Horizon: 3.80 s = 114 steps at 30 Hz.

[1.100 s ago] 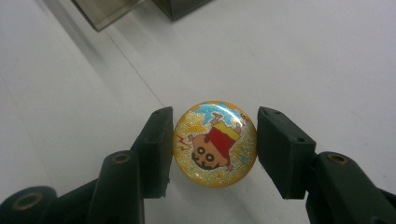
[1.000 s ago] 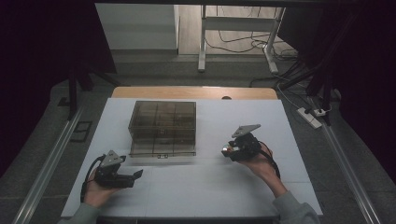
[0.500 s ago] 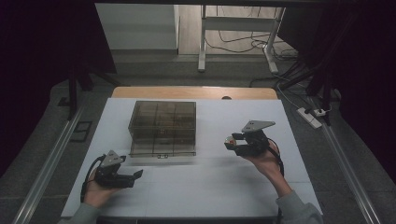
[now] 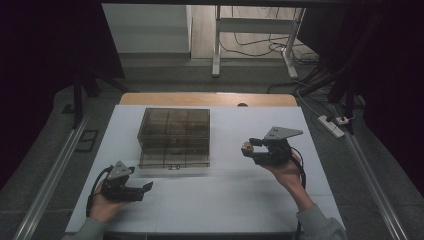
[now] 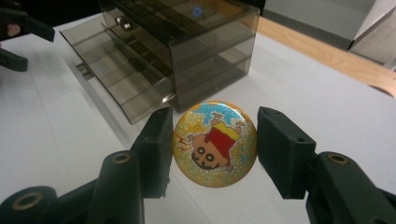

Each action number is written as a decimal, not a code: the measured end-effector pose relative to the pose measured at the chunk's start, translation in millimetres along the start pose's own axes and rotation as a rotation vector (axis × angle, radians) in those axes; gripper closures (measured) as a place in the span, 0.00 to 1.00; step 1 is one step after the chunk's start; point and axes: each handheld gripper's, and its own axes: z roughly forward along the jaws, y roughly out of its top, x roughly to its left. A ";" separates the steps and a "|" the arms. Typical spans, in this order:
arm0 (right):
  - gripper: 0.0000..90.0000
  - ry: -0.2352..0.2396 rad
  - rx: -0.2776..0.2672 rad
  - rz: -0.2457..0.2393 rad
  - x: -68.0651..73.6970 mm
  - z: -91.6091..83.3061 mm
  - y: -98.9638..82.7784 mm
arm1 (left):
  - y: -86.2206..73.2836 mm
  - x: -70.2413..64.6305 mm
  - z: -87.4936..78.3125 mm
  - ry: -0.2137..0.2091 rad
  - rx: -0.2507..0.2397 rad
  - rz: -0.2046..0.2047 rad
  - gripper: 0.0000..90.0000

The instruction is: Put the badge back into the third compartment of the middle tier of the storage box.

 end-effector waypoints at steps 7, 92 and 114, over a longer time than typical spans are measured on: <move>0.52 0.006 -0.032 0.002 2.6 -4.2 4.1 | 0.1 0.0 0.2 -0.001 0.000 0.000 0.12; 0.52 0.109 -0.044 -0.069 38.6 51.3 30.9 | 0.7 -0.1 1.6 0.002 0.008 0.005 0.12; 0.52 0.144 -0.013 -0.083 49.3 77.7 33.9 | 0.6 -0.2 1.7 0.002 0.010 0.007 0.12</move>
